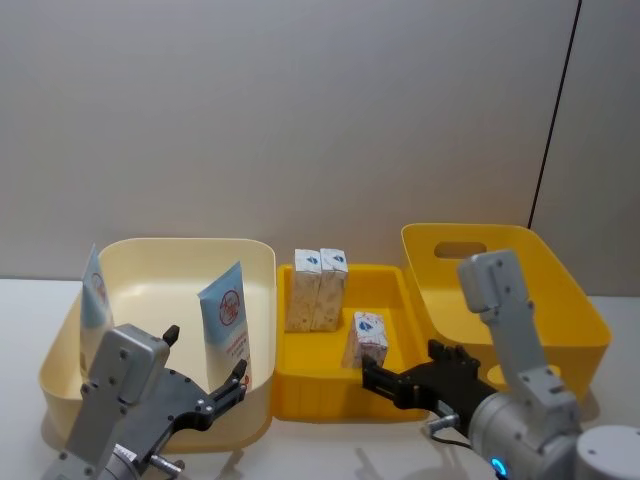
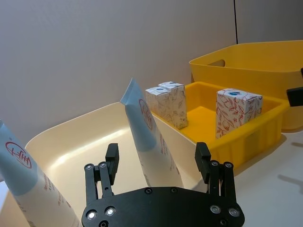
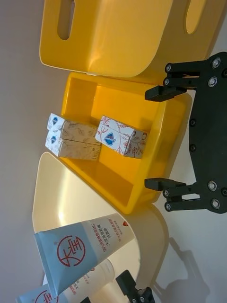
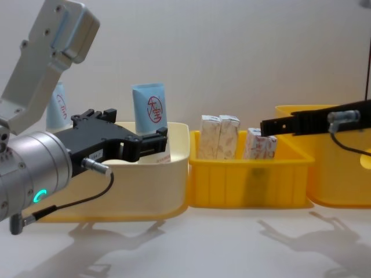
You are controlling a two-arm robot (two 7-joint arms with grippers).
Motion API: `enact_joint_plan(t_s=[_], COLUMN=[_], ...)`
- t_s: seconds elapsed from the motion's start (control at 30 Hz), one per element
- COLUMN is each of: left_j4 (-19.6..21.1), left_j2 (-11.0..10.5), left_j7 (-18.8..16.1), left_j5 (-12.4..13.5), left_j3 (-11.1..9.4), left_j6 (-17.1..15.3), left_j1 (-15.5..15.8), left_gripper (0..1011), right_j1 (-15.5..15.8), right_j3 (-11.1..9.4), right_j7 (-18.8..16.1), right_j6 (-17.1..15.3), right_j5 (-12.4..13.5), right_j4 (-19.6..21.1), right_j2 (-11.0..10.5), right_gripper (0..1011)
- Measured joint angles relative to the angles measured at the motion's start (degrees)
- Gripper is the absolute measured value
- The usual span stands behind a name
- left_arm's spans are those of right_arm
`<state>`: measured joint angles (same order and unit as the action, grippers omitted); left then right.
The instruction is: Bimanual collaborative sorting of washing and personal care products
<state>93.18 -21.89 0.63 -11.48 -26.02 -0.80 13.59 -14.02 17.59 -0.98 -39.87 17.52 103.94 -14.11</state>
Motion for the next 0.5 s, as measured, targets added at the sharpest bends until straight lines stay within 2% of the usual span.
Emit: enact_joint_plan(t_s=[0.23, 0.33, 0.5], left_j4=[0.00, 0.00, 0.00], left_j2=[0.00, 0.00, 0.00], left_j7=[0.00, 0.00, 0.00], left_j5=[0.00, 0.00, 0.00], left_j3=[0.00, 0.00, 0.00], left_j6=[0.00, 0.00, 0.00], left_j1=[0.00, 0.00, 0.00], left_gripper=[1003, 1003, 1003], right_j1=[-1.91, -2.20, -3.31], right_j3=[0.56, 0.56, 0.20], right_j7=[1.55, 1.88, 3.16], right_j6=[-3.03, -3.39, -4.19], right_j5=[-0.53, -0.63, -0.85], right_j4=[-1.82, -2.16, -3.55], right_j2=[2.38, 2.83, 4.74], right_gripper=[1001, 1001, 1001])
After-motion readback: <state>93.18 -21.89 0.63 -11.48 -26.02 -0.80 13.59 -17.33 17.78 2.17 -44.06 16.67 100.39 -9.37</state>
